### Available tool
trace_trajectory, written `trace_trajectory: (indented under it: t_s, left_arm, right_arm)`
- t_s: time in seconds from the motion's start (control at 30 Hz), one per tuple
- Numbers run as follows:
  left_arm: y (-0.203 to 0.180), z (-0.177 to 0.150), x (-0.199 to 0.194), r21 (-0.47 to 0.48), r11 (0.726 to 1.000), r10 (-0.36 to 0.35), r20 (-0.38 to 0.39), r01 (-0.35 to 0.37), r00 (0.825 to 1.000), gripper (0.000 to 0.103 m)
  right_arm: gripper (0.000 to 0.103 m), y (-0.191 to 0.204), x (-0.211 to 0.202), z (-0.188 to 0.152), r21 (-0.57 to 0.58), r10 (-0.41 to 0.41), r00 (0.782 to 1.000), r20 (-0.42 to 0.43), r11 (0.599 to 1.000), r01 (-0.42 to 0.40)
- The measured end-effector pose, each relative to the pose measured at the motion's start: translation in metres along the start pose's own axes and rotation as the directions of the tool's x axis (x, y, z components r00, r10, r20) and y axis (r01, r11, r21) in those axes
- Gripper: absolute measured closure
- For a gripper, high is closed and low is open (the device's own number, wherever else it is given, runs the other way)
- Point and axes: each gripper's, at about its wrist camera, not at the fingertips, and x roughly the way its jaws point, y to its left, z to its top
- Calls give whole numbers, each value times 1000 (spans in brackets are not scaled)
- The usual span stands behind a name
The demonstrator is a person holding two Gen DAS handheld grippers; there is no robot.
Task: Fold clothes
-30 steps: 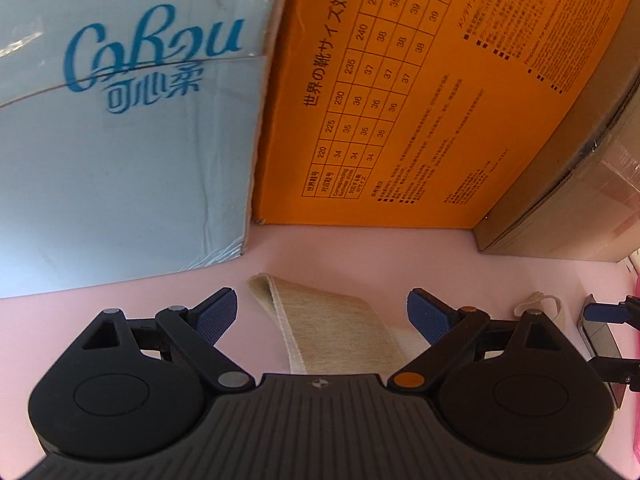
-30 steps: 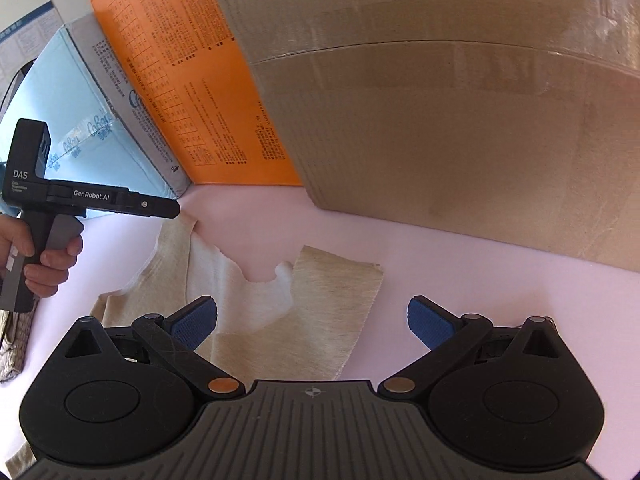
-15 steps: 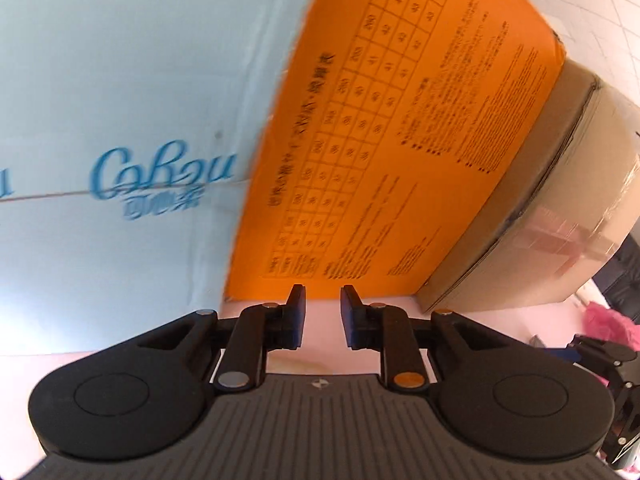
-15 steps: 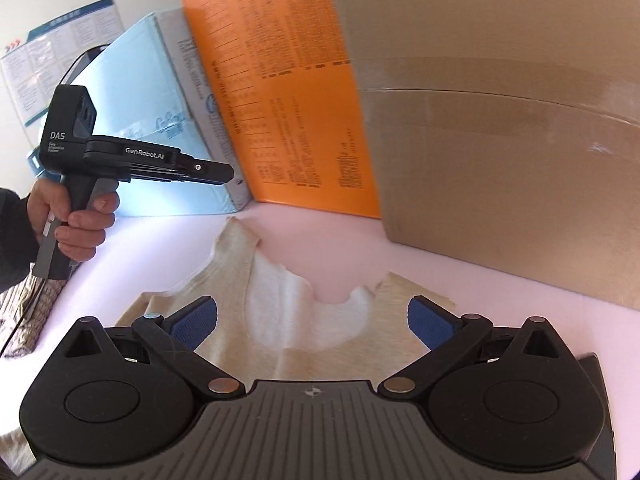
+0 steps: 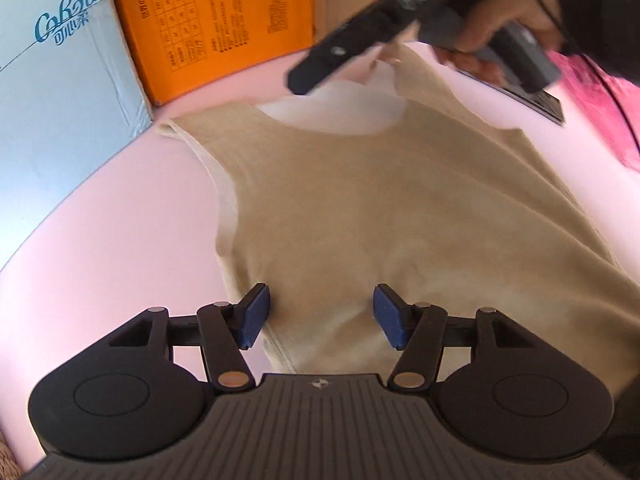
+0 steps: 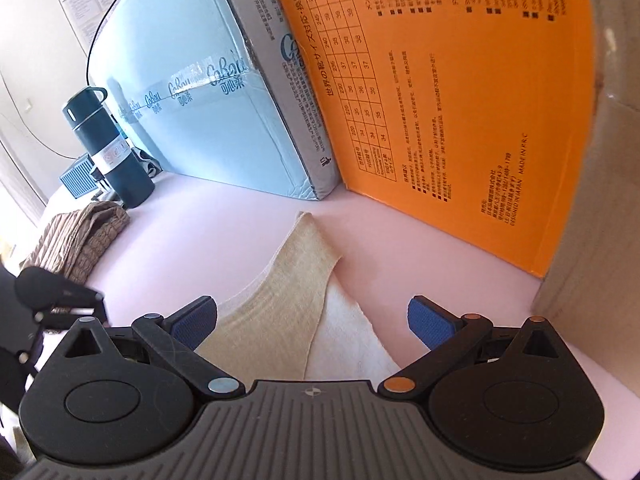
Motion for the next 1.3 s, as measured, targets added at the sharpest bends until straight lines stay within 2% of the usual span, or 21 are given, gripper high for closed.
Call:
trace_trajectory:
  t_s: [0.07, 0.13, 0.23, 0.3, 0.4, 0.43, 0.47, 0.57, 0.63, 0.73, 0.8, 0.87, 0.9, 0.97, 1.0, 1.1, 1.13, 1.2, 1.3]
  left_arm:
    - [-9, -12, -8, 41, 999, -32, -28, 33, 999, 49]
    - [-12, -20, -13, 38, 998, -53, -51, 55, 997, 48]
    - [-13, -23, -16, 48, 997, -58, -64, 61, 996, 45]
    - [-6, -15, -13, 13, 997, -73, -68, 74, 995, 44]
    - [1, -16, -20, -51, 992, -118, -67, 115, 991, 37]
    - [1, -16, -19, -53, 991, -130, -68, 127, 989, 31]
    - [-2, -16, -17, -37, 991, -132, -71, 130, 989, 23]
    - [-19, -21, -17, 36, 993, -107, -76, 110, 991, 14]
    - [-25, -24, -17, 68, 993, -96, -74, 101, 993, 11]
    - [-19, -24, -17, 31, 993, -113, -61, 115, 992, 11]
    - [-16, -24, -16, 14, 993, -120, -53, 121, 991, 11]
    - [-18, -24, -16, 22, 993, -115, -52, 116, 992, 11]
    - [-18, -24, -15, 26, 993, -112, -52, 114, 992, 10]
    - [-19, -24, -15, 29, 993, -111, -51, 112, 993, 10]
    - [-18, -24, -15, 24, 993, -112, -51, 113, 992, 10]
    - [-17, -23, -15, 14, 994, -111, -51, 111, 993, 9]
    - [-17, -23, -14, 12, 994, -111, -52, 112, 992, 8]
    - [-17, -23, -13, 10, 993, -115, -52, 116, 992, 6]
    - [-18, -22, -12, 10, 993, -114, -56, 114, 992, 4]
  right_arm:
    - [0, -1, 13, 0, 20, 37, 999, -39, 999, -36]
    - [0, 2, 23, -2, 25, 54, 995, -81, 998, -52]
    - [0, 15, 32, -1, -10, 110, 989, -97, 994, -112]
    - [0, 22, 38, 1, -8, 159, 981, -109, 987, -160]
    - [0, 36, 50, 6, -22, 234, 964, -127, 971, -239]
    - [0, 40, 54, 8, -26, 251, 960, -124, 966, -256]
    - [0, 43, 59, 10, -28, 260, 958, -120, 964, -265]
    - [0, 44, 72, 17, -26, 270, 957, -110, 961, -274]
    - [0, 42, 76, 22, -20, 280, 955, -101, 959, -284]
    - [0, 34, 71, 29, -9, 296, 952, -73, 955, -298]
    - [0, 28, 66, 32, -16, 279, 959, -51, 960, -281]
    - [0, 21, 67, 32, -3, 259, 963, -68, 966, -260]
    - [0, 17, 71, 31, 11, 269, 958, -98, 963, -269]
    - [0, 16, 75, 30, 6, 323, 937, -134, 946, -325]
    - [0, 17, 78, 31, 14, 367, 917, -154, 929, -369]
    - [0, 21, 92, 33, 94, 519, 829, -206, 854, -512]
    - [0, 24, 96, 33, 103, 537, 820, -197, 843, -528]
    - [0, 25, 99, 32, 107, 521, 842, -140, 853, -511]
    - [0, 16, 93, 32, 159, 496, 868, 10, 857, -491]
